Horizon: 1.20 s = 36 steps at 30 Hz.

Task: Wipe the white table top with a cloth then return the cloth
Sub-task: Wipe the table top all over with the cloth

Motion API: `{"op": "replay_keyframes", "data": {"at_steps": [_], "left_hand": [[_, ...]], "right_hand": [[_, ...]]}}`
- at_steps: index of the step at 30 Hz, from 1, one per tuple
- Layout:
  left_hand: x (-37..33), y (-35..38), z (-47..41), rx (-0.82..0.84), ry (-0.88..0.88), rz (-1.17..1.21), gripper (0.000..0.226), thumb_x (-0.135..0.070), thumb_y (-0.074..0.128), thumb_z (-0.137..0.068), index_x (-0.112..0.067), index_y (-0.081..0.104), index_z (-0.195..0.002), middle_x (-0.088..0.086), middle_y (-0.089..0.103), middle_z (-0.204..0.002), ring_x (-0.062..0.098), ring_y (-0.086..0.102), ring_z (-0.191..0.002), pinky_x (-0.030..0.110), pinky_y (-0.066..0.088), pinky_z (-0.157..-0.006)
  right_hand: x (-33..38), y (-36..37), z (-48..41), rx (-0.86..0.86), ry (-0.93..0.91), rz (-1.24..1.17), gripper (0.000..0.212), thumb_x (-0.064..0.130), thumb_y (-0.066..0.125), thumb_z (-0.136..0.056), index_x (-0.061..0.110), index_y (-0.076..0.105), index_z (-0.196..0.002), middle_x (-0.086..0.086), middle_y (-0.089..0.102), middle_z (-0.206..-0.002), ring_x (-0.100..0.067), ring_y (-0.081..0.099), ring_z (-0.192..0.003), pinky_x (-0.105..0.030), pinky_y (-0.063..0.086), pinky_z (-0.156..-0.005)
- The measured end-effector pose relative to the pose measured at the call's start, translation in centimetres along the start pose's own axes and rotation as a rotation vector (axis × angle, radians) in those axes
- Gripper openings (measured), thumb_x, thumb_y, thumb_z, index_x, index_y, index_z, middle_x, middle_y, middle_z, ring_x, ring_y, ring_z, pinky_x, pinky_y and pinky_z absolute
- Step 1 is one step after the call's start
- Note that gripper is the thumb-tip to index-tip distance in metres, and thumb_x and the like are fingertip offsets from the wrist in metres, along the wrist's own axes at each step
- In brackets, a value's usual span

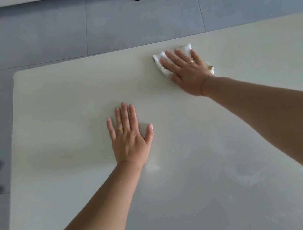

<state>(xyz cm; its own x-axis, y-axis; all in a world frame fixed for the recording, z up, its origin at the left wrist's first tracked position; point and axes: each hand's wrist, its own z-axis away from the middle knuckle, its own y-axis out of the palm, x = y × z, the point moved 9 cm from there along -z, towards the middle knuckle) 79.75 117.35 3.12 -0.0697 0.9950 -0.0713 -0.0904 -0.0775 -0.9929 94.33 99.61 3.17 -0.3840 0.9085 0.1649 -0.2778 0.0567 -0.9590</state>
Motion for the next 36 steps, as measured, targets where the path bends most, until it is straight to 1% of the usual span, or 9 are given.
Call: {"op": "replay_keyframes", "data": {"at_steps": [5, 8, 16, 20, 23, 27, 29, 34, 36], "left_hand": [[-4.5, -1.0, 3.4, -0.085, 0.024, 0.089, 0.069, -0.04, 0.039, -0.086, -0.009, 0.031, -0.148, 0.013, 0.022, -0.157, 0.028, 0.016, -0.146, 0.047, 0.002, -0.118], [-8.0, 0.3, 5.6, -0.04, 0.121, 0.145, 0.065, -0.041, 0.039, -0.09, -0.01, 0.033, -0.147, 0.013, 0.026, -0.155, 0.029, 0.023, -0.144, 0.048, 0.013, -0.117], [-7.9, 1.1, 5.6, -0.01, 0.112, 0.132, 0.066, -0.042, 0.039, -0.09, -0.009, 0.031, -0.148, 0.013, 0.024, -0.156, 0.029, 0.021, -0.145, 0.049, 0.016, -0.116], [-7.7, 1.3, 5.6, -0.022, 0.115, 0.122, 0.067, -0.043, 0.037, -0.09, -0.009, 0.031, -0.148, 0.013, 0.024, -0.156, 0.029, 0.02, -0.145, 0.047, 0.013, -0.118], [-7.8, 1.4, 5.6, -0.01, 0.108, 0.128, 0.066, -0.043, 0.035, -0.091, -0.01, 0.03, -0.148, 0.012, 0.023, -0.157, 0.027, 0.018, -0.146, 0.046, 0.012, -0.118], [-7.7, 1.5, 5.6, 0.016, 0.098, 0.084, 0.067, -0.046, 0.032, -0.093, -0.01, 0.026, -0.149, 0.011, 0.021, -0.158, 0.026, 0.015, -0.147, 0.046, 0.01, -0.119], [-7.7, 1.2, 5.6, 0.008, 0.1, 0.095, 0.067, -0.045, 0.031, -0.092, -0.009, 0.028, -0.149, 0.011, 0.023, -0.157, 0.026, 0.017, -0.146, 0.045, 0.009, -0.118], [-7.8, 1.2, 5.7, 0.003, 0.105, 0.115, 0.068, -0.043, 0.03, -0.091, -0.01, 0.024, -0.15, 0.011, 0.019, -0.158, 0.026, 0.014, -0.147, 0.044, 0.007, -0.119], [-7.8, 1.3, 5.7, 0.002, 0.104, 0.113, 0.068, -0.043, 0.029, -0.091, -0.01, 0.024, -0.15, 0.011, 0.018, -0.159, 0.026, 0.013, -0.147, 0.044, 0.006, -0.119]], "right_hand": [[-12.0, -1.7, 0.4, -0.005, 0.432, -0.075, 0.056, 0.038, 0.016, -0.098, 0.031, -0.002, -0.15, 0.005, -0.006, -0.16, -0.018, -0.006, -0.146, -0.049, -0.006, -0.116], [-11.9, -1.5, 0.7, -0.034, 0.591, -0.123, 0.057, 0.038, 0.016, -0.097, 0.029, -0.002, -0.151, 0.003, -0.007, -0.16, -0.021, -0.007, -0.146, -0.052, -0.01, -0.115], [1.1, 2.5, 8.8, -0.013, -0.065, 0.054, 0.056, 0.044, 0.012, -0.096, 0.032, 0.004, -0.15, 0.008, 0.002, -0.159, -0.018, 0.001, -0.146, -0.045, -0.007, -0.116], [-7.5, 1.1, 8.9, -0.053, 0.267, -0.026, 0.053, 0.039, 0.02, -0.1, 0.034, 0.002, -0.15, 0.008, 0.0, -0.16, -0.017, -0.002, -0.147, -0.045, -0.009, -0.116], [-5.5, 1.8, 9.5, -0.093, 0.526, -0.116, 0.058, 0.037, 0.023, -0.097, 0.031, 0.001, -0.151, 0.004, -0.003, -0.16, -0.019, -0.005, -0.147, -0.049, -0.01, -0.114], [5.6, 4.3, 12.5, -0.025, 0.095, -0.028, 0.058, 0.041, 0.018, -0.095, 0.03, 0.003, -0.15, 0.004, 0.001, -0.16, -0.02, -0.004, -0.147, -0.049, -0.009, -0.116], [4.7, 4.1, 13.5, 0.004, -0.06, 0.042, 0.057, 0.042, 0.014, -0.095, 0.031, 0.007, -0.15, 0.006, 0.005, -0.159, -0.019, 0.003, -0.147, -0.047, -0.003, -0.117], [-9.3, 2.4, 15.5, -0.083, 0.469, -0.054, 0.055, 0.04, 0.012, -0.096, 0.033, 0.004, -0.15, 0.005, 0.002, -0.16, -0.018, 0.0, -0.147, -0.048, -0.004, -0.117], [-8.8, 2.8, 16.5, -0.12, 0.675, -0.163, 0.056, 0.039, 0.017, -0.097, 0.032, 0.002, -0.15, 0.004, -0.003, -0.16, -0.017, -0.007, -0.146, -0.049, -0.01, -0.116]]}}
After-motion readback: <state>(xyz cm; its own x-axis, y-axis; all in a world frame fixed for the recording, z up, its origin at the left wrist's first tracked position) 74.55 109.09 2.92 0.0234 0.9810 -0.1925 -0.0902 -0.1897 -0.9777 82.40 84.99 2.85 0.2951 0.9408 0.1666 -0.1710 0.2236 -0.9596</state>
